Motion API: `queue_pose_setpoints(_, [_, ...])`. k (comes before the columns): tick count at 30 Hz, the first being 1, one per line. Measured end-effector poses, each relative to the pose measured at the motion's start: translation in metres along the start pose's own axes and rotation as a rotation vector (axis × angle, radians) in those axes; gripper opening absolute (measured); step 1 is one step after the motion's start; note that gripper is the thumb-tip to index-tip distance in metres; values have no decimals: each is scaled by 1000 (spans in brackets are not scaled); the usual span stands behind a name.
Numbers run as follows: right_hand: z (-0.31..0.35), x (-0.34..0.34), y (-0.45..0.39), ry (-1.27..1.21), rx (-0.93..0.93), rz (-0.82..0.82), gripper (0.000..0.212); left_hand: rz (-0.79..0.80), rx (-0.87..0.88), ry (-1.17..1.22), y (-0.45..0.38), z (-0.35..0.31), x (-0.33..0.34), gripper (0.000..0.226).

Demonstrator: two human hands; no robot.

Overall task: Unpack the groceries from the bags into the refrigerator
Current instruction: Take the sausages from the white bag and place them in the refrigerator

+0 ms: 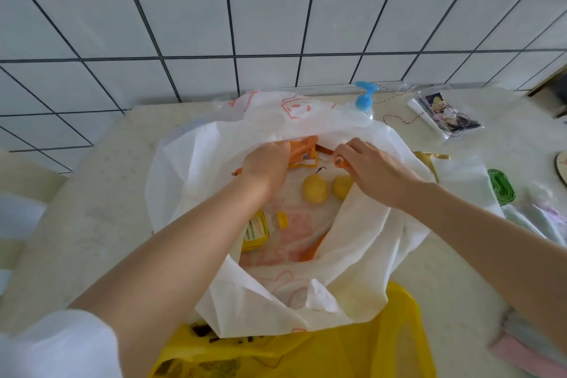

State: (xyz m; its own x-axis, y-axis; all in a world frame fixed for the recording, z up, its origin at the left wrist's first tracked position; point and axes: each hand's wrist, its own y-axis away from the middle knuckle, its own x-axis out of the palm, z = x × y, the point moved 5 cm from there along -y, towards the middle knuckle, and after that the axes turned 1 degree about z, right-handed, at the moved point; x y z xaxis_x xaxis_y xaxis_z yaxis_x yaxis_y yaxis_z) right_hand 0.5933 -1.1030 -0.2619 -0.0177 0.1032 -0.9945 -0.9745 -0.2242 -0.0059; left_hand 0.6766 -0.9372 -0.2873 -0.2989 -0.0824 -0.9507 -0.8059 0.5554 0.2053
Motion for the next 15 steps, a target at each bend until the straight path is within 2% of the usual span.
queue_pose_setpoints(2, [-13, 12, -6, 124, 16, 85, 32, 31, 47, -117, -7, -2, 6, 28])
queue_pose_setpoints(5, [-18, 12, -22, 172, 45, 120, 37, 88, 105, -204, -15, -4, 18, 33])
queue_pose_setpoints(7, [-19, 14, -35, 191, 46, 211, 35, 97, 112, -262, -18, -8, 26, 38])
queue_pose_setpoints(11, [-20, 29, -48, 431, -12, 464, 24, 172, 36, -264, -21, -13, 49, 38])
queue_pose_setpoints(15, [-20, 37, -53, 405, -47, 481, 27, 184, 61, -194, -18, -18, 57, 44])
